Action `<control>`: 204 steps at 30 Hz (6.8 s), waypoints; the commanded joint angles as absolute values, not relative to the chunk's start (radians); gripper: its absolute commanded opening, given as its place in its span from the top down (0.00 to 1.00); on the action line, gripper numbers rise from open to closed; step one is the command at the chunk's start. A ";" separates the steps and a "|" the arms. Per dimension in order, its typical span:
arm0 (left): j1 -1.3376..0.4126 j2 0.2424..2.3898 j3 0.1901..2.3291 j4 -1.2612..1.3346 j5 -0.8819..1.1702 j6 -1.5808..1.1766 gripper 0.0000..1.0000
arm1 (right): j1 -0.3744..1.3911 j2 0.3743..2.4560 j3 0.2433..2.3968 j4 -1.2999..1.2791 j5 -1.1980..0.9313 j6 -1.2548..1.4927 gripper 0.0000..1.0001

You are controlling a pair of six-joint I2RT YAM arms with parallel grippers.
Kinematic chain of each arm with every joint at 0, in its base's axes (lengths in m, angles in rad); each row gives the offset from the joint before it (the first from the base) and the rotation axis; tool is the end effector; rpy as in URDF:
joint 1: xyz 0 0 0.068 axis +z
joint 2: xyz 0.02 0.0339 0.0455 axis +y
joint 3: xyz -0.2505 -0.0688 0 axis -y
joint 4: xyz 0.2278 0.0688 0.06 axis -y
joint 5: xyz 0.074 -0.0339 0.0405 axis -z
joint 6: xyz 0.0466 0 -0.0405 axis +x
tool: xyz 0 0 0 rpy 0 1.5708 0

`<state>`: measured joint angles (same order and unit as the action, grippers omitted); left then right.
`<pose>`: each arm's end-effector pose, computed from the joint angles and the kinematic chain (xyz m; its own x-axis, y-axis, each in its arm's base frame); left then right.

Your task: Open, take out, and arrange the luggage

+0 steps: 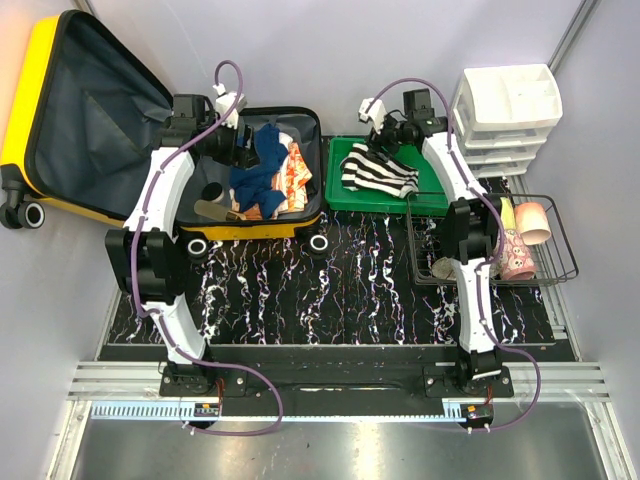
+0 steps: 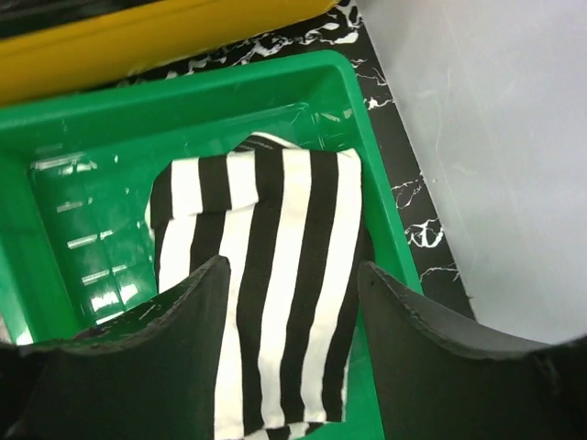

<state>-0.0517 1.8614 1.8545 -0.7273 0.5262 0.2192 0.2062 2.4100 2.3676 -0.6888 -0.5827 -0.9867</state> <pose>0.4031 -0.0443 0.3353 -0.5624 0.2174 -0.7978 0.5526 0.8166 -0.1670 0.5043 0.1317 0.2557 0.1166 -0.6872 -0.7170 -0.8606 0.2904 -0.4183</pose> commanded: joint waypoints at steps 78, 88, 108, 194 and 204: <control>-0.144 1.891 1.964 -0.709 0.726 0.545 1.00 | 0.439 2.009 1.672 0.161 -1.140 -1.038 0.00; -0.160 1.876 1.862 -0.718 0.726 0.647 1.00 | 0.485 2.132 1.799 0.054 -0.999 -1.057 0.00; -0.176 1.960 1.680 -0.874 0.512 1.184 0.09 | 0.427 2.066 1.707 -0.035 -0.853 -1.062 0.11; -0.250 1.855 2.043 -0.629 0.465 0.442 0.01 | 0.304 1.959 1.827 0.094 -0.315 -0.471 1.00; -0.239 1.879 2.040 -0.611 0.472 0.385 0.01 | 0.169 1.852 1.844 -0.118 0.032 -0.523 1.00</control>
<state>-0.2417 1.9079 2.0281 -0.6689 0.4805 0.4255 0.1741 1.9530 1.7802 -0.0570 -0.1707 -0.4980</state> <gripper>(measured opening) 0.988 0.164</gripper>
